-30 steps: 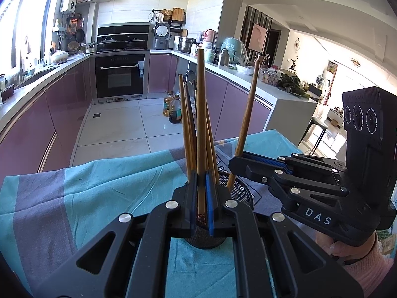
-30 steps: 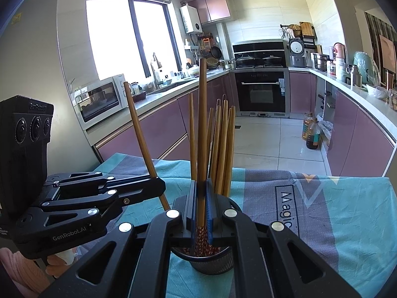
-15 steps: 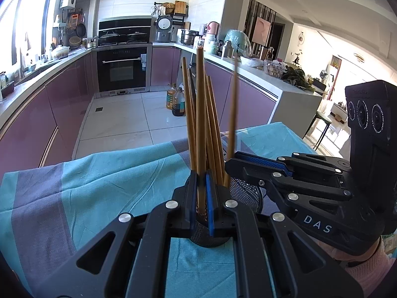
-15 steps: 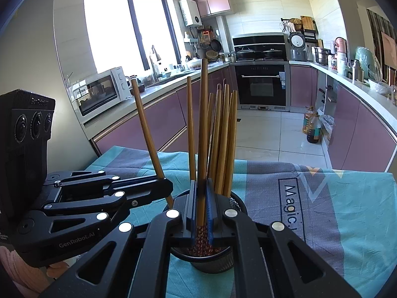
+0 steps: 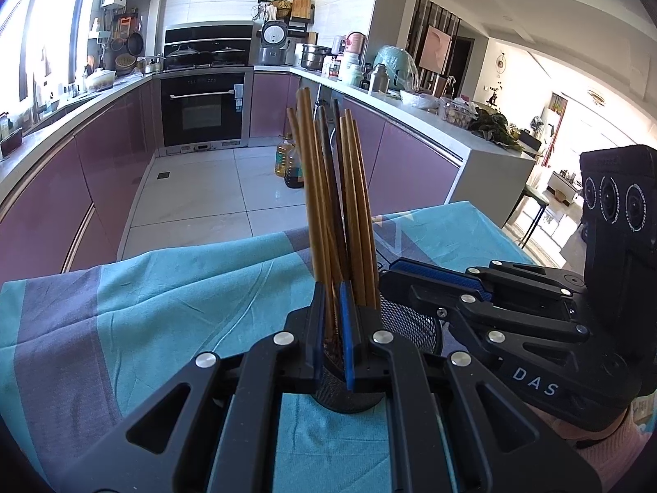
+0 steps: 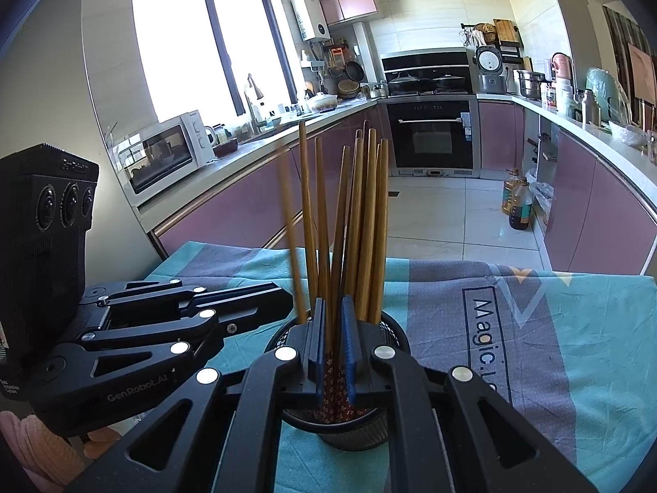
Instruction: Organize utensils
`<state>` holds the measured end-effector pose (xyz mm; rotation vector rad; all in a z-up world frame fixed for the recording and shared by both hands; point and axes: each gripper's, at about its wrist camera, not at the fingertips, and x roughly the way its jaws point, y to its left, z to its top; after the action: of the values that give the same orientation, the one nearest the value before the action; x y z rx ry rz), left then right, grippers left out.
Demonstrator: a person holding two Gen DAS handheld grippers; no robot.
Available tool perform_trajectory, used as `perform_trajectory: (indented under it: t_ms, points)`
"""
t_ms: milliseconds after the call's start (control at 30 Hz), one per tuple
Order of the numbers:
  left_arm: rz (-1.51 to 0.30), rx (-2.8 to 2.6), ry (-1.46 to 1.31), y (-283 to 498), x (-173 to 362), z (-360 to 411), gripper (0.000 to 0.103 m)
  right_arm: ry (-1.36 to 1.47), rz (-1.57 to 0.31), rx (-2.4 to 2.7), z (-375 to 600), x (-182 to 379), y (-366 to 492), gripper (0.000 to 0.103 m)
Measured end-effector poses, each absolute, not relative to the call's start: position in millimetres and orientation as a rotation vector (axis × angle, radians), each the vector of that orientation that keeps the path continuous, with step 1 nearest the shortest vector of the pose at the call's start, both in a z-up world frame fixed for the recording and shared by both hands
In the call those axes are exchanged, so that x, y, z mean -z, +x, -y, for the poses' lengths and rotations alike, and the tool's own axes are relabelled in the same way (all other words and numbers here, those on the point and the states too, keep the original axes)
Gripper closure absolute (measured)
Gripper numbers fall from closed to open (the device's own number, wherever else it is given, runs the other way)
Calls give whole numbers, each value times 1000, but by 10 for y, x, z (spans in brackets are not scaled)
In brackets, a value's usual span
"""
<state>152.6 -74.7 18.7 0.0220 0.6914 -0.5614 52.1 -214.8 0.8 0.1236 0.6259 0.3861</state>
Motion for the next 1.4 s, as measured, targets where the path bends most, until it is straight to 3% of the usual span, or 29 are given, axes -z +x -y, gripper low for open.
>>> perform_trajectory:
  t_ms: [167, 300, 500, 667, 700, 767, 867, 1400]
  points:
    - [-678, 558, 21, 1444, -151, 718, 85, 124, -625, -390, 2148, -10, 500, 93]
    - [-658, 545, 10, 1346, -134, 619, 74, 128, -615, -390, 2157, -11, 437, 84]
    - [-602, 490, 4, 1192, -150, 416, 47, 125, -585, -374, 2170, -34, 292, 59]
    - [-532, 408, 7, 965, -157, 159, 14, 114, -553, -346, 2186, -47, 139, 32]
    - [-522, 394, -1, 913, -154, 90, 12, 110, -546, -339, 2186, -45, 113, 23]
    - [-499, 374, -10, 819, -149, -38, 6, 103, -535, -328, 2186, -37, 56, 18]
    - [-475, 340, -4, 671, -134, -157, 6, 89, -512, -312, 2160, -27, -46, 6]
    - [-304, 211, -2, -155, -234, -612, 6, 34, -397, -246, 1980, -37, -475, 6]
